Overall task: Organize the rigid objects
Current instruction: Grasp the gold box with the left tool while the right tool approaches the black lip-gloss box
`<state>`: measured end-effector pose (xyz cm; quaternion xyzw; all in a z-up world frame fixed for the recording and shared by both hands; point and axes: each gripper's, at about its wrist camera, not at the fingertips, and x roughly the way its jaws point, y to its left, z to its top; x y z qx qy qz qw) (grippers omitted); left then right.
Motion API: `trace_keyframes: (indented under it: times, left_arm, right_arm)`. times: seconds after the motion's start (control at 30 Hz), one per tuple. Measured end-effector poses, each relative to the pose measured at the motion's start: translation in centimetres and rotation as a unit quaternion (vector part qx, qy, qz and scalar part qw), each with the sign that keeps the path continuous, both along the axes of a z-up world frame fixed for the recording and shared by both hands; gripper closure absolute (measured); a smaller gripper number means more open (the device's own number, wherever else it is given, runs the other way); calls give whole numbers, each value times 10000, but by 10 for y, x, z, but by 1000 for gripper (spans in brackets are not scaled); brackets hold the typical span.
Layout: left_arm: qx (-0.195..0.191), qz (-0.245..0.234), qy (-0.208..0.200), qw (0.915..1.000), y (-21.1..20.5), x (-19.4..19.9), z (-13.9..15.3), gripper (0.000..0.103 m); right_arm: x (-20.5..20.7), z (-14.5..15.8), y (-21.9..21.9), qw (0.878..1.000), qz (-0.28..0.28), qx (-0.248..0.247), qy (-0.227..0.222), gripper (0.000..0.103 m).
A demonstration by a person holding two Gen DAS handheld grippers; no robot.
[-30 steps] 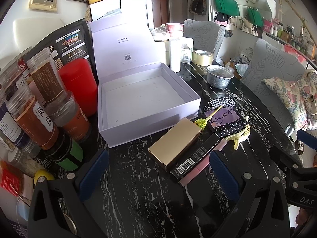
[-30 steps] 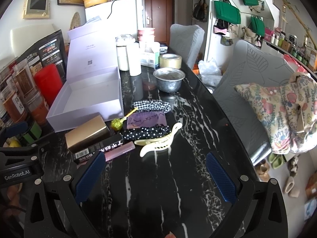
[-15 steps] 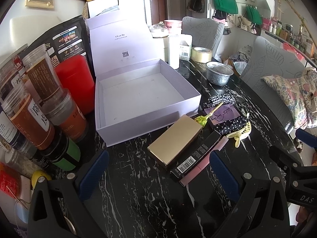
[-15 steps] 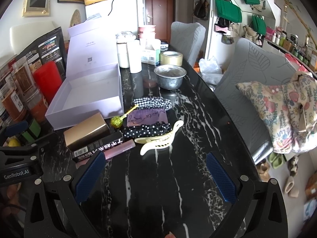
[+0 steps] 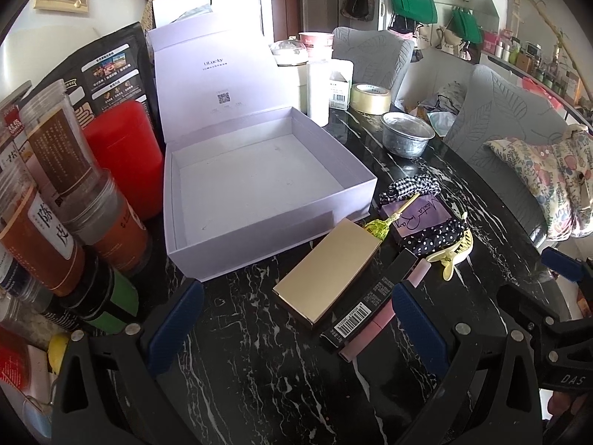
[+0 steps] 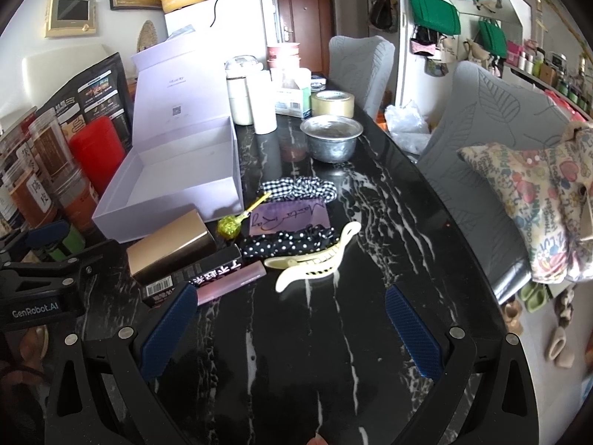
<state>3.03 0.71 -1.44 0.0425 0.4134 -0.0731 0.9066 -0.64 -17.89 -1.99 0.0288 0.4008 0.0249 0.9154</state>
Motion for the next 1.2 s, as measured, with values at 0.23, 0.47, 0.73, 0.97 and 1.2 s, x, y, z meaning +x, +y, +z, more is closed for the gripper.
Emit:
trace_keyframes:
  times: [0.23, 0.47, 0.73, 0.97, 1.2]
  left_arm:
    - [-96, -245, 146, 9995, -3, 16, -15, 0]
    - [104, -403, 213, 9989, -11, 35, -29, 0]
    - [-185, -620, 664, 9957, -11, 54, -51, 0]
    - [-297, -641, 935, 9931, -11, 66, -68, 24]
    - [-224, -799, 1031, 9912, -21, 67, -78, 52]
  right_arm:
    - [8, -11, 0, 9999, 64, 43, 89, 0]
    - [15, -22, -5, 9997, 79, 114, 199, 0]
    - [23, -33, -7, 9991, 114, 197, 346, 0]
    - [29, -42, -11, 9986, 86, 238, 471, 0]
    - [33, -47, -16, 9983, 20, 253, 528, 0]
